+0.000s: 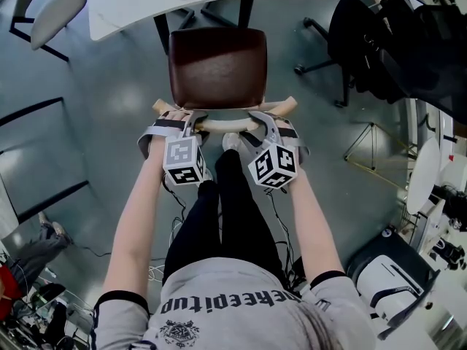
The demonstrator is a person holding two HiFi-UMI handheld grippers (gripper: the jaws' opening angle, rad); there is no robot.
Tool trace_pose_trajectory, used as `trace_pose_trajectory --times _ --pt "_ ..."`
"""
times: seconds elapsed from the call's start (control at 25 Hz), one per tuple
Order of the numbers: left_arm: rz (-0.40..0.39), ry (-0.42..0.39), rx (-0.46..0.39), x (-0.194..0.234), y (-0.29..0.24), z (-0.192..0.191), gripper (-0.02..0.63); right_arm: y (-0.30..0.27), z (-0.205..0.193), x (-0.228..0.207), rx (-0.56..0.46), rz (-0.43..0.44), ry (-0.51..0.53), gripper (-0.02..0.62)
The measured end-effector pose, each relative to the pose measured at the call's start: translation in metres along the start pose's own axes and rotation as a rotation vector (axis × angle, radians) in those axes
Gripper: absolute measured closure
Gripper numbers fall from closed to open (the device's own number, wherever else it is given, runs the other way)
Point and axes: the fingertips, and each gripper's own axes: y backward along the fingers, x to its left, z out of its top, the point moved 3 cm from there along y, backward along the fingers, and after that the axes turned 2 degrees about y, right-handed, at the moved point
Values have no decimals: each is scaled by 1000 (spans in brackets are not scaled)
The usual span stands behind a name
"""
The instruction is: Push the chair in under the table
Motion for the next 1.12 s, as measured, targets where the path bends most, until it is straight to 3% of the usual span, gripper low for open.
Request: trace_pose_trajectory --times 1.12 --pt "36 36 13 74 -18 4 410 -28 1 -76 -40 21 59 362"
